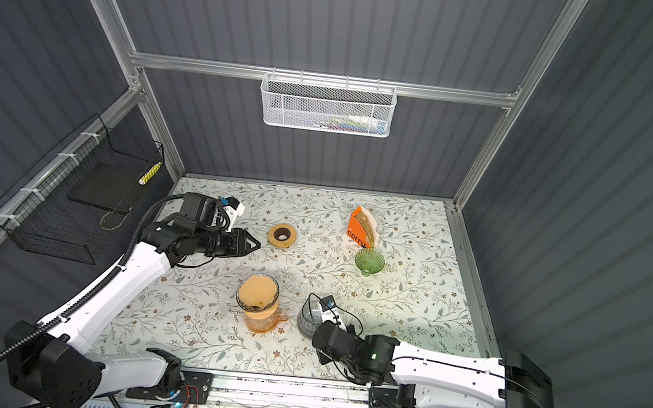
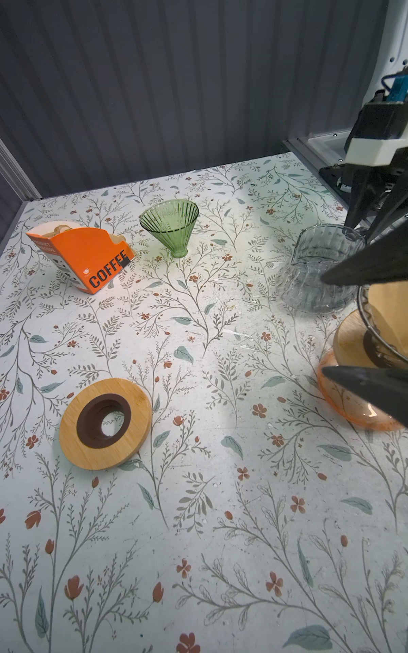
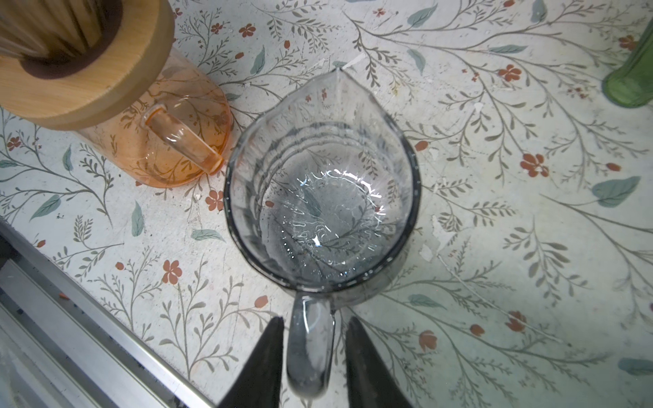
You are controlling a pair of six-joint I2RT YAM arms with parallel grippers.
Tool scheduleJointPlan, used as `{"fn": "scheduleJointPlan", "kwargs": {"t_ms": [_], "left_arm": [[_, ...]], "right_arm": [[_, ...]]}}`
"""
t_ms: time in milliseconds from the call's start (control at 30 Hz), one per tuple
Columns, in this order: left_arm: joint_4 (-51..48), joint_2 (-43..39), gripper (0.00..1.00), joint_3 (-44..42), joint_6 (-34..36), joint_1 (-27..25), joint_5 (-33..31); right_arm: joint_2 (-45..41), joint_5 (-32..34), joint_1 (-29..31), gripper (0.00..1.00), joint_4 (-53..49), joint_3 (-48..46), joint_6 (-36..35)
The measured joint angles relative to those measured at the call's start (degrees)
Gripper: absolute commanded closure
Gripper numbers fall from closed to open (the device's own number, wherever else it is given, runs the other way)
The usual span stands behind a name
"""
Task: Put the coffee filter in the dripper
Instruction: 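Lower the glass pitcher beside the pink pitcher with the right gripper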
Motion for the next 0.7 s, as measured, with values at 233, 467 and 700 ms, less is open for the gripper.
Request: {"fn": "scheduleJointPlan", "kwargs": {"t_ms": [233, 467, 700], "left_arm": [[-0.15, 1.14, 0.61, 0.13, 0.00, -0.09, -0.24], [-0.13, 2.08, 0.61, 0.15, 0.00, -0.17, -0.24], [-0.15, 2.14, 0.61, 0.35, 0.00, -0.74, -0.42]], "right_arm": [[-0.57, 0.83, 0.00, 0.66, -2.99, 0.00, 1.84], [-1.31, 1.90, 0.00, 0.64, -5.57, 0.00, 2.51], [-1.95, 3.02, 0.00, 0.63, -7.74, 0.00, 3.41]]}}
